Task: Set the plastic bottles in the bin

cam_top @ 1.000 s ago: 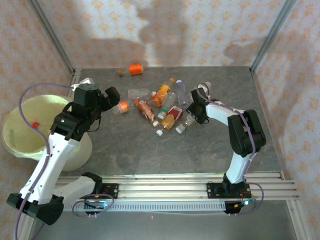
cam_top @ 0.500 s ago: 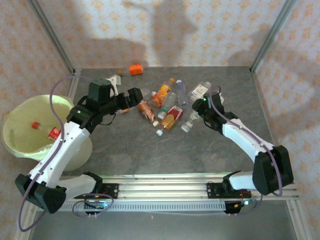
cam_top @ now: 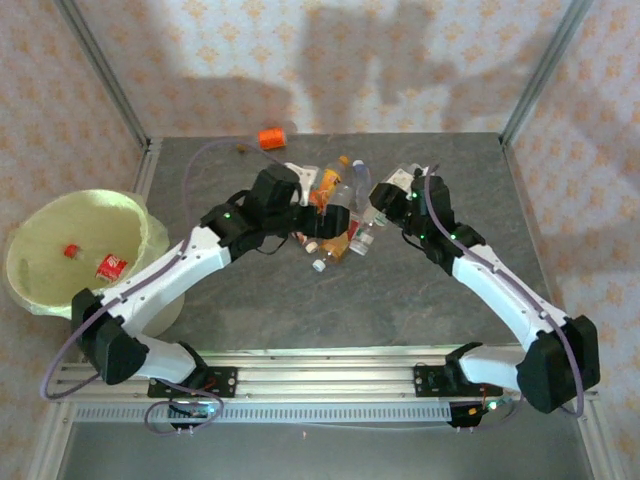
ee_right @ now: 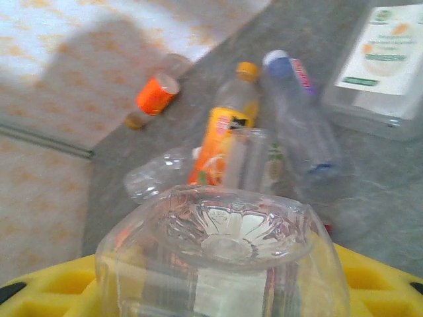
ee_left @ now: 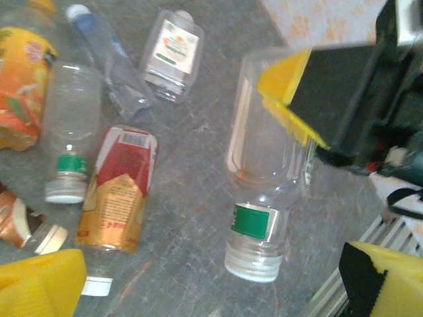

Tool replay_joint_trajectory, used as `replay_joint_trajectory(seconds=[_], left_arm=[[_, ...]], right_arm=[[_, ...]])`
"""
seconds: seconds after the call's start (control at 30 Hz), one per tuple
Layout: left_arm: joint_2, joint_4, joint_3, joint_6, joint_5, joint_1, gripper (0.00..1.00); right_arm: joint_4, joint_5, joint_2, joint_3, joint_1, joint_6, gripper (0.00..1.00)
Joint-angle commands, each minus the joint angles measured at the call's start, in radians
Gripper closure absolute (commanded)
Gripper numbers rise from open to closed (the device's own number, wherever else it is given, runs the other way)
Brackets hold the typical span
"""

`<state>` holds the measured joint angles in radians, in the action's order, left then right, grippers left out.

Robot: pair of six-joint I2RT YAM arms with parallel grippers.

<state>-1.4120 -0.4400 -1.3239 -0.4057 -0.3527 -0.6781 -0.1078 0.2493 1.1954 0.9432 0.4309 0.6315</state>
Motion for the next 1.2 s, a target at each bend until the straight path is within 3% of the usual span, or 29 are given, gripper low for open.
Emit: replay_joint_trajectory(seconds=[0.0,0.07,0.2,0.43,0.63,0.8,0.93,1.0,1.17], left_arm=[[-0.023,0.094,-0.039,0.081,-0.139,-0.022,0.0],[-0.04,0.121,-0.045,0.092,-0.162,-0.038,0.0],[-0.076,0.104,-0.074,0.099,-0.01,-0.054,0.0],[-0.082,0.242,-0.031,0.094,0.004,-0.071,0.03],[-0.112,0.239,-0.047,0.085,-0.001,-0.071,0.12],[-0.148,0.212,-0.077,0.093,-0.055,-0.073,0.13],[-0.166,0.193,-0.095,0.094,-0.043,-0.077,0.34],[-0.159,0.195,-0.09,0.095,-0.005,-0.077,0.39],[-0.118,0.219,-0.048,0.102,0.12,-0.075,0.46]], right_arm=[[0.078,0.089,-0.04,0.047,0.016,0.025,0.51],[0.097,0.13,-0.044,0.055,0.024,0.039,0.51],[0.106,0.164,-0.046,0.067,0.036,0.072,0.51],[0.125,0.228,-0.059,0.063,0.04,0.068,0.51],[0.135,0.261,-0.069,0.056,0.045,0.069,0.51],[0.199,0.277,-0.056,0.044,0.045,0.124,0.51],[0.177,0.297,-0.033,0.082,0.045,0.115,0.5],[0.176,0.298,-0.032,0.088,0.045,0.121,0.47],[0.19,0.271,-0.056,0.086,0.045,0.167,0.23]])
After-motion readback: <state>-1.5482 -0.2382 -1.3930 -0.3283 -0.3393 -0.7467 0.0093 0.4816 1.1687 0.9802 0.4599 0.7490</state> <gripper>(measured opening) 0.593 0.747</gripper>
